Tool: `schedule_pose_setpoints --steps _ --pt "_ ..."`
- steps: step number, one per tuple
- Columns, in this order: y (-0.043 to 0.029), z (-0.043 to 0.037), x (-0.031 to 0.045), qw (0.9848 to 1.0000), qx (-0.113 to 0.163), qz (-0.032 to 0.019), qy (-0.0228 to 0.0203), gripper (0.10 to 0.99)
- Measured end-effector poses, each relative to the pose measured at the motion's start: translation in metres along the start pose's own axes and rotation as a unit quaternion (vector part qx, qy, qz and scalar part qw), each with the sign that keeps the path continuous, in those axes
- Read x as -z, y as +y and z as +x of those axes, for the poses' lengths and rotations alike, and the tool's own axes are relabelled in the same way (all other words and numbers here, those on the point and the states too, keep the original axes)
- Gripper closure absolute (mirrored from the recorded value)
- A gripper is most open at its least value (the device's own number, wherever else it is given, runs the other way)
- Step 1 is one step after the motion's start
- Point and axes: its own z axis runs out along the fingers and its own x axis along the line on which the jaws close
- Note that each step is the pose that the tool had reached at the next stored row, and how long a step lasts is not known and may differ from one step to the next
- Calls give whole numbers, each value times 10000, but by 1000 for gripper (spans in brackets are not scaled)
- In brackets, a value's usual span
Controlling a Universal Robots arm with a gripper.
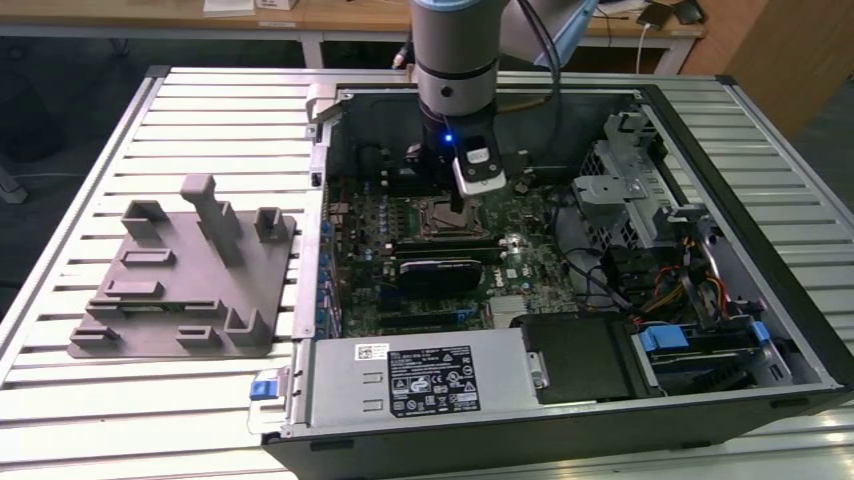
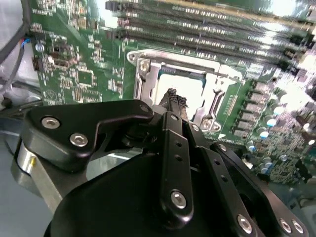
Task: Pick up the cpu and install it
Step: 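Install the second cpu locking lever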
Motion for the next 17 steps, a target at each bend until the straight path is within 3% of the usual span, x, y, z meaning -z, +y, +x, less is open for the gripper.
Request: schedule_pose_setpoints --steps 8,17 --pt "-157 -71 12 10000 0 2 3 980" --pt "-268 -133 18 10000 -1 4 11 980"
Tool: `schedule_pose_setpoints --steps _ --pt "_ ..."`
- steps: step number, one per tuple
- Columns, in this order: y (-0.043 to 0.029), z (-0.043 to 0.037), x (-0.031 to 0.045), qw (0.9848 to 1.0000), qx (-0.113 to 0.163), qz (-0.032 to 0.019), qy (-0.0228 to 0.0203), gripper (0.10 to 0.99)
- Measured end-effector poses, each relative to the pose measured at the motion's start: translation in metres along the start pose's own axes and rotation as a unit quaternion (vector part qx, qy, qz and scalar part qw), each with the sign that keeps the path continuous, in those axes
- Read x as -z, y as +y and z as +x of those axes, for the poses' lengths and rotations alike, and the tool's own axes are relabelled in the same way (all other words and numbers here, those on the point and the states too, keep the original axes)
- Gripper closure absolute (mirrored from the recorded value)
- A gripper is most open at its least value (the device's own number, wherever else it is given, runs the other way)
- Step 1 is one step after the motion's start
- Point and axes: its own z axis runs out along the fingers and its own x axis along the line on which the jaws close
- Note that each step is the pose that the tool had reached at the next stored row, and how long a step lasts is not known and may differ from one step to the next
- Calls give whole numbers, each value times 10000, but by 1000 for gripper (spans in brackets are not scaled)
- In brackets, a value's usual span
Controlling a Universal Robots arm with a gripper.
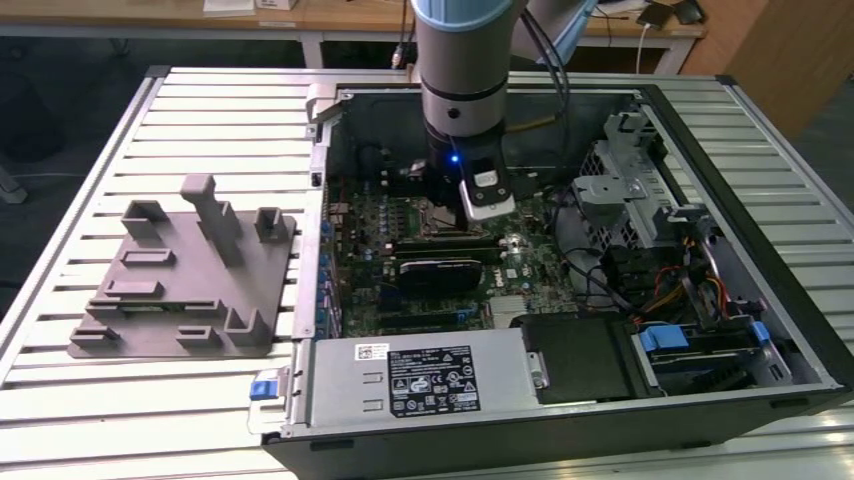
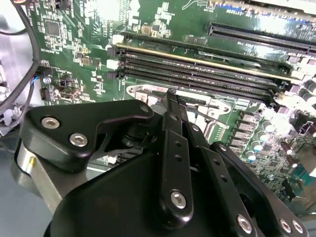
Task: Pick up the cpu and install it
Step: 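Install the second cpu locking lever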
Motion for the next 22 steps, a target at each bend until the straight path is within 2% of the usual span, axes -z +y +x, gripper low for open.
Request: schedule_pose_setpoints --steps 2,5,11,22 --pt "-6 -2 1 10000 28 -2 3 980" --pt "-7 -3 -1 9998 214 -18 24 980" --pt "-24 18 -13 9984 567 -49 63 980" --pt "-116 126 -44 9977 666 -68 77 980"
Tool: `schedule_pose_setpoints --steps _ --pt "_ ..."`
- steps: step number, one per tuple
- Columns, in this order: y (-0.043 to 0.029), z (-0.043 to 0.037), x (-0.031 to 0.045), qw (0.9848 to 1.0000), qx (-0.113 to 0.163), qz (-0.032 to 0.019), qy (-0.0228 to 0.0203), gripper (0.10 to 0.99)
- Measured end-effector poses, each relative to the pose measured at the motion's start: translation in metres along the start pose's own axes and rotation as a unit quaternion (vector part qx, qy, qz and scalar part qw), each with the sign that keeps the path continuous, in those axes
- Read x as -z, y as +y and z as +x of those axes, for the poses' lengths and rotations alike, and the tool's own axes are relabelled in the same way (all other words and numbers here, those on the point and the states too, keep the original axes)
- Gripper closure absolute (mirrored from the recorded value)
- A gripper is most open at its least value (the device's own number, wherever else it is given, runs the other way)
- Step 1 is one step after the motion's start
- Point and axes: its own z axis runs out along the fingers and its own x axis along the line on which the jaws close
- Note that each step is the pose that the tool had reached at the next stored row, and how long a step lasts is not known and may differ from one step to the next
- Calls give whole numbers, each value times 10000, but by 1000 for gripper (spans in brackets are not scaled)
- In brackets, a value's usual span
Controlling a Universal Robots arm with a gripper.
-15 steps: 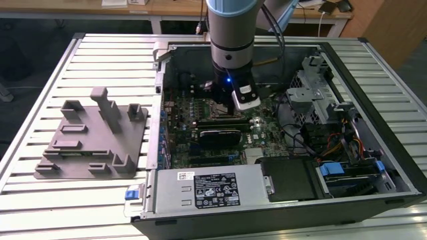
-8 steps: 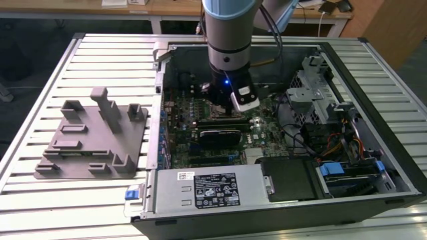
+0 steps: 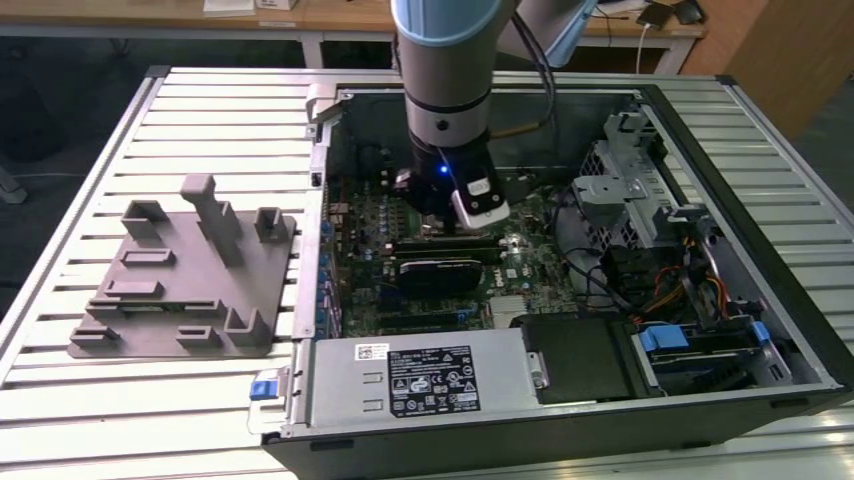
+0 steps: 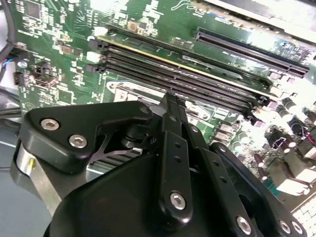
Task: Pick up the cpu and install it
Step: 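Install the second cpu locking lever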
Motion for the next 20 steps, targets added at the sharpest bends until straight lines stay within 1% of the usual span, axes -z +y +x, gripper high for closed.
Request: schedule_pose_setpoints --steps 8,9,13,15,20 --pt "-38 85 -39 10000 28 -17 7 980" --pt "-42 91 -43 10000 32 -30 11 980" --pt "-64 104 -60 9999 45 -111 30 980" --pt "-74 119 -67 9999 52 -138 37 980" --pt "-96 160 -81 9998 64 -164 44 980"
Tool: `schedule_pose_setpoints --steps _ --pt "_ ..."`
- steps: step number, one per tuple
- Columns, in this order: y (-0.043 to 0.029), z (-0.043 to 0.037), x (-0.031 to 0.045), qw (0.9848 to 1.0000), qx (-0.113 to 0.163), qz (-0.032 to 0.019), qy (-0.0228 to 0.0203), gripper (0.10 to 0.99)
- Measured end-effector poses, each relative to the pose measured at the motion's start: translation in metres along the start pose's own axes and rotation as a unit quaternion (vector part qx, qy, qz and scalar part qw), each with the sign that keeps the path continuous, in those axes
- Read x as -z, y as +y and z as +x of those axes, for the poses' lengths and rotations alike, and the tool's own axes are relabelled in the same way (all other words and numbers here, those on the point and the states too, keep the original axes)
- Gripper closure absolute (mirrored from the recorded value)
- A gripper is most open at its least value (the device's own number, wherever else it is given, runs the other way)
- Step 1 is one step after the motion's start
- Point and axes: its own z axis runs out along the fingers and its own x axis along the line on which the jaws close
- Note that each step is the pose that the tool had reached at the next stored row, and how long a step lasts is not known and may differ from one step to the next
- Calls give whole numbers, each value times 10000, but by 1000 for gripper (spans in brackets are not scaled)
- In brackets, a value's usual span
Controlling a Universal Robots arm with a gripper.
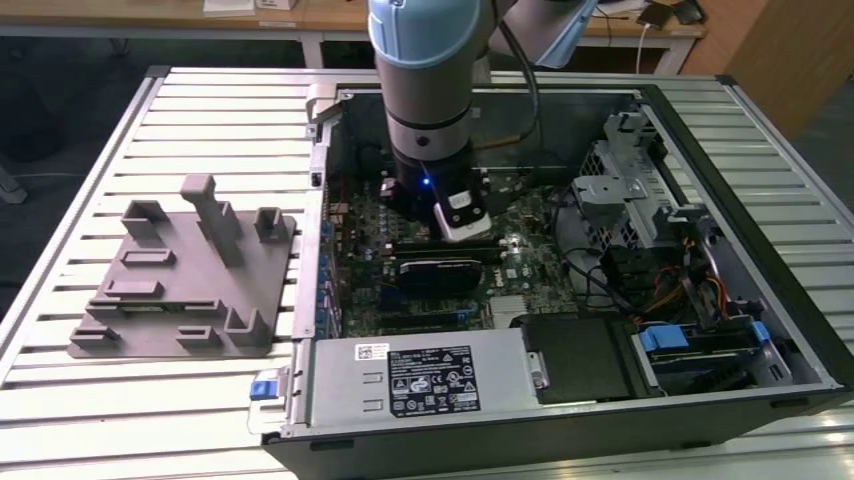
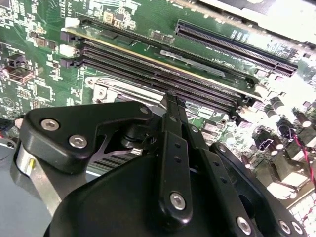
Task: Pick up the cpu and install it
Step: 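Install the second cpu locking lever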
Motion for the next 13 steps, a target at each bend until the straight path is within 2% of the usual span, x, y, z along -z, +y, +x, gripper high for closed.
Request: schedule_pose_setpoints --steps 7,13 --pt "-57 20 -12 10000 14 -27 8 980" --pt "-87 39 -16 9999 11 -117 27 980"
